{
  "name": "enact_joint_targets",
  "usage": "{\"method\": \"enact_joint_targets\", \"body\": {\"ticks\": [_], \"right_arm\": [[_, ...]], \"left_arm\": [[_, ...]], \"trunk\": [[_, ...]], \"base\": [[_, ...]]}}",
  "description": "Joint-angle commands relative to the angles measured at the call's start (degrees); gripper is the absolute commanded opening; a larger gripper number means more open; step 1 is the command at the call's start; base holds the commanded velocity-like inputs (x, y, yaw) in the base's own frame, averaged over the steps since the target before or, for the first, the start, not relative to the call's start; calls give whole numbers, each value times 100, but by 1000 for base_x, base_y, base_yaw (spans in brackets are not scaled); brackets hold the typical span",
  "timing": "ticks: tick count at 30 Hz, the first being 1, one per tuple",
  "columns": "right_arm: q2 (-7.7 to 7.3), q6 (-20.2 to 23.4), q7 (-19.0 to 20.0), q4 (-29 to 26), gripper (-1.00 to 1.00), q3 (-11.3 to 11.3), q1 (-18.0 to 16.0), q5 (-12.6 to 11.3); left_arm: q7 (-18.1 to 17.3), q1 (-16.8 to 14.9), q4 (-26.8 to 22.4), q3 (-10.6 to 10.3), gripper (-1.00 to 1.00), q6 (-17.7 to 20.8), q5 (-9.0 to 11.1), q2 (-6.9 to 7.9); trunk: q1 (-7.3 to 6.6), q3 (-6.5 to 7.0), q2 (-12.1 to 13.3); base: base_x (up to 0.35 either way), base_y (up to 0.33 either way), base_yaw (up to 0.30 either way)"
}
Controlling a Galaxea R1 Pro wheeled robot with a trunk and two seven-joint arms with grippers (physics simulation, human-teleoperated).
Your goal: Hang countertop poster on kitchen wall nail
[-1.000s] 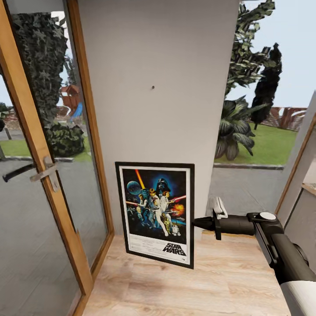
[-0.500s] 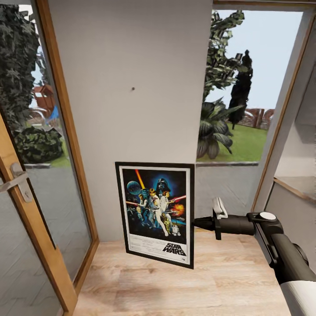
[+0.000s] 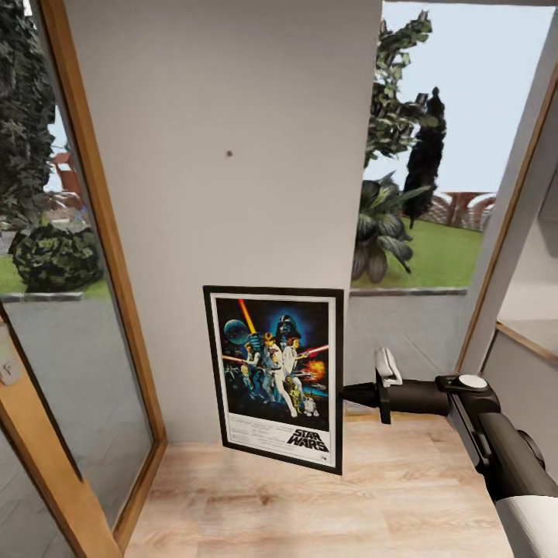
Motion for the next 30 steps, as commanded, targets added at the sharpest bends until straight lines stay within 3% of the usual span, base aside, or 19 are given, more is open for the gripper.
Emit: {"method": "enact_joint_targets", "body": {"ticks": [1, 30], "right_arm": [[0, 80, 33, 0, -100, -2, -1, -9], [0, 84, 33, 0, -100, -2, -1, -9]], "left_arm": [[-38, 2, -3, 23, 100, -7, -1, -3], [-38, 8, -2, 30, 100, -7, -1, -2]], "trunk": [[5, 0, -2], [5, 0, -2]], "base": [[338, 26, 0], [339, 66, 0]]}}
